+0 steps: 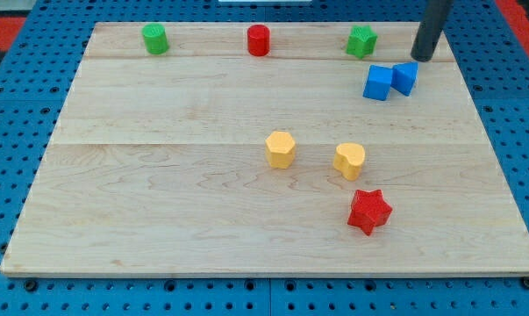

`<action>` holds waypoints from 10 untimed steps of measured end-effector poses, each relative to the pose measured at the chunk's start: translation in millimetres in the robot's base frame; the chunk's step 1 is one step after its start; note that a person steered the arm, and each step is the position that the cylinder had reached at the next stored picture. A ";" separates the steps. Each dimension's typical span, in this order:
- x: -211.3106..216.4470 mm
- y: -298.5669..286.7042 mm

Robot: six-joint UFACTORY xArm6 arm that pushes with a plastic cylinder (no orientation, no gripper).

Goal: Place the blue triangle below the green star

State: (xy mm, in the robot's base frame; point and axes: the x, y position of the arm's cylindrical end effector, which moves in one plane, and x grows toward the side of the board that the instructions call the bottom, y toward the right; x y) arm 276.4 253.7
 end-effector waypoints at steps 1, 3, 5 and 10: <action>25.0 59.1; 109.2 -100.8; 97.7 -32.6; 62.4 -74.0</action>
State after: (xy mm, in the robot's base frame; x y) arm 338.8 179.7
